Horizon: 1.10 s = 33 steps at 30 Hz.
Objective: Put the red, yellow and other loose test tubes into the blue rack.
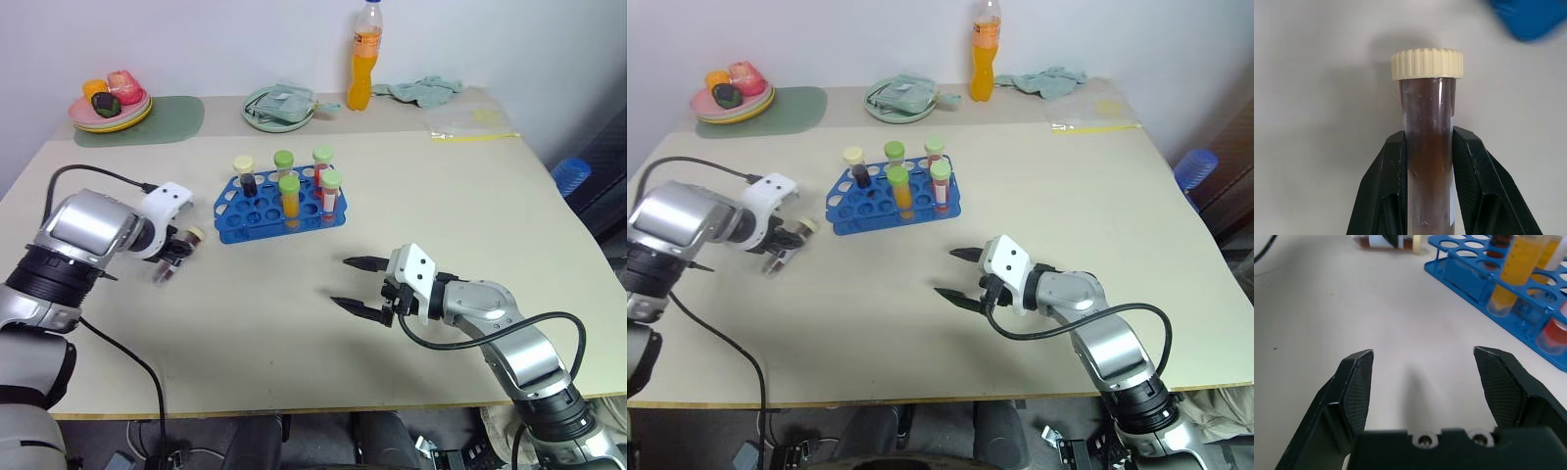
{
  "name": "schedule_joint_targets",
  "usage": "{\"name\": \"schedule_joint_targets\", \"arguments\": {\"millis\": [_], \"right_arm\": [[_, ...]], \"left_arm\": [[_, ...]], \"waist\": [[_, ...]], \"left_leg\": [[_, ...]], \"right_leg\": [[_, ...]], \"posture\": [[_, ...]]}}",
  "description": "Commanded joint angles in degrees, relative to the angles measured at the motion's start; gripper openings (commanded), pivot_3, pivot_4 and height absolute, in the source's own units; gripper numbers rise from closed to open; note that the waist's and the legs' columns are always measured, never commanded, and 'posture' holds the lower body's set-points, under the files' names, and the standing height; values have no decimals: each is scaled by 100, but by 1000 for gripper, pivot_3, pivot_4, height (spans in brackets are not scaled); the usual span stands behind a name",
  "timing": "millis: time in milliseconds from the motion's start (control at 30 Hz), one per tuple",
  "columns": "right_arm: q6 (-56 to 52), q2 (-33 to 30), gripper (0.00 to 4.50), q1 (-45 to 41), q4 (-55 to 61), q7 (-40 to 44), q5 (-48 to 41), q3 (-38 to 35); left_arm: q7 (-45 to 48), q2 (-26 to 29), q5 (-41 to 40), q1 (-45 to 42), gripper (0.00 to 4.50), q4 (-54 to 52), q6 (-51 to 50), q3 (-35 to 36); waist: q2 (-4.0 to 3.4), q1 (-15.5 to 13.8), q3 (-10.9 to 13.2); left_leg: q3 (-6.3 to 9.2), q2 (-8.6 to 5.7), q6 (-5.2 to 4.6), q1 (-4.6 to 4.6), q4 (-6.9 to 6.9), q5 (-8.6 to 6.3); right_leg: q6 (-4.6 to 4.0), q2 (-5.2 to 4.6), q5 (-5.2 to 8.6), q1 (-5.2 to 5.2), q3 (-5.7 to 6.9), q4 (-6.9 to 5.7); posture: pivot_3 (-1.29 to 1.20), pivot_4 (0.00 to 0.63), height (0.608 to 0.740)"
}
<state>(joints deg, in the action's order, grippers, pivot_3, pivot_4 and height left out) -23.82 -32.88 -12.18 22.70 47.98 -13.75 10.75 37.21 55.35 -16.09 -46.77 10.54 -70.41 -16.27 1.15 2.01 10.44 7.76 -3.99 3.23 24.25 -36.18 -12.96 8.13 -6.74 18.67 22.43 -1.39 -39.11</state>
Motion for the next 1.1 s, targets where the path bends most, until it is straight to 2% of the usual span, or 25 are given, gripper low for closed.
{"name": "schedule_joint_targets", "arguments": {"millis": [33, 133, 200, 333, 433, 500, 700, 1100], "right_arm": [[101, 23, 3600, -25, 164, -84, -27, -102], [317, 314, 3600, -113, -76, -493, 122, -172], [423, 514, 3600, -115, -205, -760, 212, -209], [425, 902, 3600, 126, -97, -1046, 28, -271], [418, 1036, 3600, 265, -3, -1136, 58, -167], [378, 1111, 3600, 284, 37, -1179, 60, -105], [341, 1207, 3600, 192, 9, -1278, 81, -93], [371, 1198, 3600, 196, 8, -1328, 79, -92]], "left_arm": [[-1069, -279, 372, 505, 702, -698, 1986, 1577], [-1870, -1302, 246, 1191, 702, -1879, 3156, 2597], [-2203, -1945, 260, 1613, 702, -2554, 3587, 2738], [-2741, -3094, 565, 2489, 702, -3513, 4454, 2334], [-3149, -3655, 1238, 2942, 702, -3415, 5349, 1749], [-3485, -3930, 1627, 3002, 702, -3134, 5772, 1553], [-3749, -4519, 1969, 2789, 702, -2062, 6621, 1312], [-3726, -4944, 2090, 2471, 702, -1362, 6494, 1210]], "waist": [[2, 6, 0], [4, -57, -2], [5, -113, -4], [5, -127, -6], [4, -121, -6], [4, -118, -6], [2, -124, -8], [2, -110, -8]], "left_leg": [[2, 2, 2, 0, 0, 1], [7, 3, 28, 6, -3, 16], [3, 0, 30, 10, -8, 17], [-6, -3, 30, 10, -8, 17], [-8, -4, 28, 10, -7, 16], [-10, -4, 12, 5, -8, 7], [-11, -5, 2, -8, -7, 1], [-9, -5, 2, -8, -6, 1]], "right_leg": [[0, -2, 0, 1, 0, 1], [-2, -8, -1, 0, 4, 8], [-1, -10, -1, -2, 3, 12], [-1, -11, -2, 0, -3, 12], [-1, -9, -2, 1, -4, 8], [-1, -8, -2, -1, -5, 4], [-1, -6, -2, -11, -5, 2], [-1, -5, -2, -12, -3, 3]], "posture": [[0, 150, 740], [0, 150, 740], [0, 150, 740], [0, 150, 740], [0, 150, 740], [0, 150, 740], [0, 150, 740], [0, 150, 740]]}}
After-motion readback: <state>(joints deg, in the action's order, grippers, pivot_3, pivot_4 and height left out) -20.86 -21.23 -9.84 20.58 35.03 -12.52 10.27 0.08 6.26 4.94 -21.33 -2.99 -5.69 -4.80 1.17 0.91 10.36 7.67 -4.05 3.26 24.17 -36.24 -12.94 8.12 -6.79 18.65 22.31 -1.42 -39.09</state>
